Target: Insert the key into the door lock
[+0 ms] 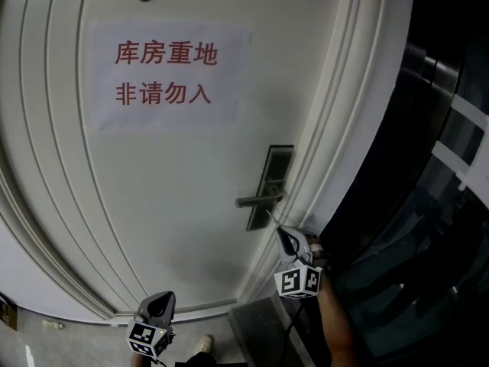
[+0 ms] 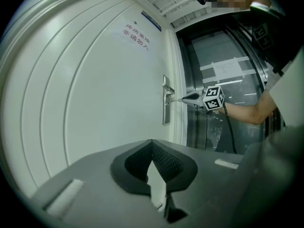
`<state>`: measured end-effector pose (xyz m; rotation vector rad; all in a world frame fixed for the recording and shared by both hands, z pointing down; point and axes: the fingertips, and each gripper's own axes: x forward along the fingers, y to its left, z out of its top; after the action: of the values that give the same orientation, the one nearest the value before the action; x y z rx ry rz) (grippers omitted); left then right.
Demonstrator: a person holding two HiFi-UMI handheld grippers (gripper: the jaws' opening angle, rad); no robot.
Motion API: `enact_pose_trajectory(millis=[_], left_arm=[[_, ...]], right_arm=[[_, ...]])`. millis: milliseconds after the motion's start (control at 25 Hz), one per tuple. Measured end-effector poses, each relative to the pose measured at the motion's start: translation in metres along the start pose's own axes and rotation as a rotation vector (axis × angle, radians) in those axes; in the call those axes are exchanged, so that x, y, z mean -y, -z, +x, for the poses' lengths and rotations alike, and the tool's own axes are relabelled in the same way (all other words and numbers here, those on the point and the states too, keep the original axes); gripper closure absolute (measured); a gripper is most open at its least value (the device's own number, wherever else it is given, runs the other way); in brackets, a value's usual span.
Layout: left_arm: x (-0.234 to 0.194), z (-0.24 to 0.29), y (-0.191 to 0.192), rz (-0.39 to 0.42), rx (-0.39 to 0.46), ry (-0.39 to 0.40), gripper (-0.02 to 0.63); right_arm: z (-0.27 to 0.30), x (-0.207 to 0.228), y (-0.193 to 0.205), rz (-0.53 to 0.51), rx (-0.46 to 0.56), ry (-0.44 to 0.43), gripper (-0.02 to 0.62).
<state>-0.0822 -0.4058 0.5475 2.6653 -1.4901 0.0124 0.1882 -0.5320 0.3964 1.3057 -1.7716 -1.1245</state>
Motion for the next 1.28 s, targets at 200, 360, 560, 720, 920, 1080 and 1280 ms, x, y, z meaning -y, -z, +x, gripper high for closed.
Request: enact_pose_trajectory(millis=[200, 360, 560, 720, 920, 1080, 1280], left_arm=[[-0.004, 0.006, 0.004, -0.002, -0.011, 0.0, 0.604], [-0.009, 0.011, 0.005, -0.004, -0.012, -0.003, 0.604], [-0.011, 0.014, 0.005, -0.007, -0.013, -0.001, 0.604], [-0.013, 0.014, 0.008, -0.012, -0.015, -0.005, 0.604], [-0.015, 0.013, 0.009, -0.015, -0.015, -0.01, 0.604], [-0.016, 0.013, 0.01, -0.018, -0.014, -0.011, 0.604], [-0.015, 0.014, 0.01, -0.018, -0.013, -0.008, 0.604]], right_arm=[[0.011, -0.001, 0.005, -0.043, -0.024, -0.007, 0.584], [0.017, -0.002, 0.005, -0.043, -0.024, -0.009, 0.584], [0.022, -0.002, 0.01, -0.053, -0.035, -0.009, 0.584], [0.025, -0.002, 0.01, -0.065, -0.038, -0.012, 0.584], [0.033, -0.004, 0.012, -0.118, -0.054, -0.016, 0.584], [0.033, -0.001, 0.007, -0.139, -0.072, -0.015, 0.584], [0.034, -0.003, 0.006, -0.203, -0.081, -0.005, 0.584]])
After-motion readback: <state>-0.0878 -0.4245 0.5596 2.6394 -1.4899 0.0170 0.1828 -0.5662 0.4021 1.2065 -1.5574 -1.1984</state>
